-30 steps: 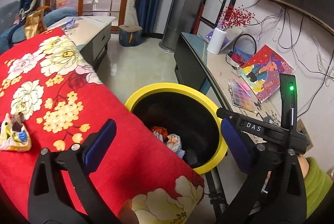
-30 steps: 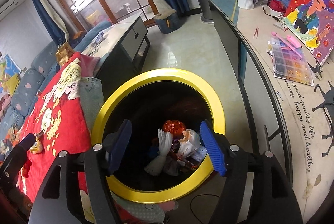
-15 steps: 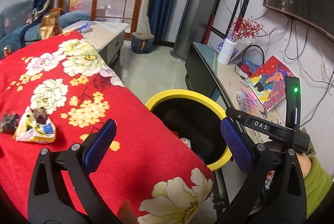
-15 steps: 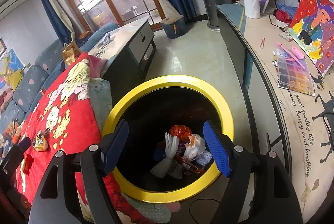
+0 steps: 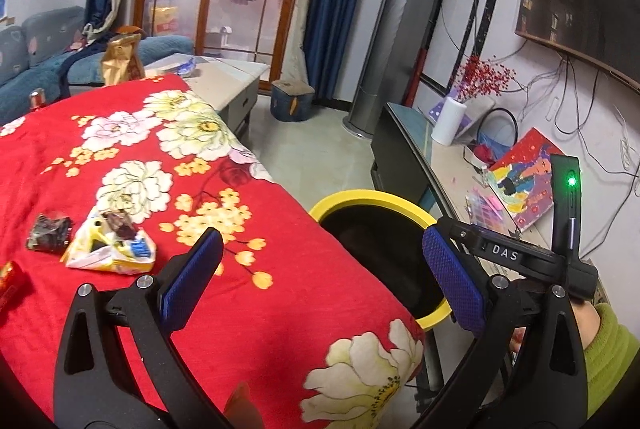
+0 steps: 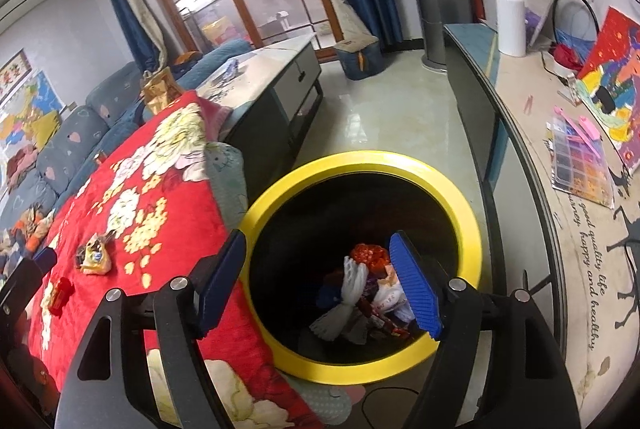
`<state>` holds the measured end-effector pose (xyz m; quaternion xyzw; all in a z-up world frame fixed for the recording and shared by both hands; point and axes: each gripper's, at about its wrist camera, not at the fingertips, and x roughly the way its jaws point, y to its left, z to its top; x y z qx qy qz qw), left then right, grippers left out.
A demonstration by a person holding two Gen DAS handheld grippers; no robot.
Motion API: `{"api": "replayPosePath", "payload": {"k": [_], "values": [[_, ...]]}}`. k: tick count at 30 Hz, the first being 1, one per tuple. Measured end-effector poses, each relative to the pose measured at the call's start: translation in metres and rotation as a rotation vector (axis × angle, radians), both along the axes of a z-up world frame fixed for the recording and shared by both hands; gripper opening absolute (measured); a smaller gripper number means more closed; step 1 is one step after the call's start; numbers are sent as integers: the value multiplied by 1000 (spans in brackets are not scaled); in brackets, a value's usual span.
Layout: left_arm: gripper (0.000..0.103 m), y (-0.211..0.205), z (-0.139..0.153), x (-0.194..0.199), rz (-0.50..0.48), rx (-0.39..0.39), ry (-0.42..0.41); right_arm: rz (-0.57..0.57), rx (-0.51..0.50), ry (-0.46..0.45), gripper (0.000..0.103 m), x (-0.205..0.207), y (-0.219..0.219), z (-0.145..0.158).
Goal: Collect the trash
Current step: 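Move both open tools back over the remaining trash on the bedspread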
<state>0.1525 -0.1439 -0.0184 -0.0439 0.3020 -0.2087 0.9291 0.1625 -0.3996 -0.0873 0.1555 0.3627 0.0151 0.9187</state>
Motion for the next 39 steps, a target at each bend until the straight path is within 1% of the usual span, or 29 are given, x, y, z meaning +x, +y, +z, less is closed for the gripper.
{"api": "replayPosePath", "payload": {"k": [19, 39], "values": [[92, 69, 7, -10, 141, -48, -23, 204, -51, -47, 72, 0, 86, 19], [92, 150, 5, -18, 308, -64, -29, 405, -95, -60, 72, -1, 173, 22]]}}
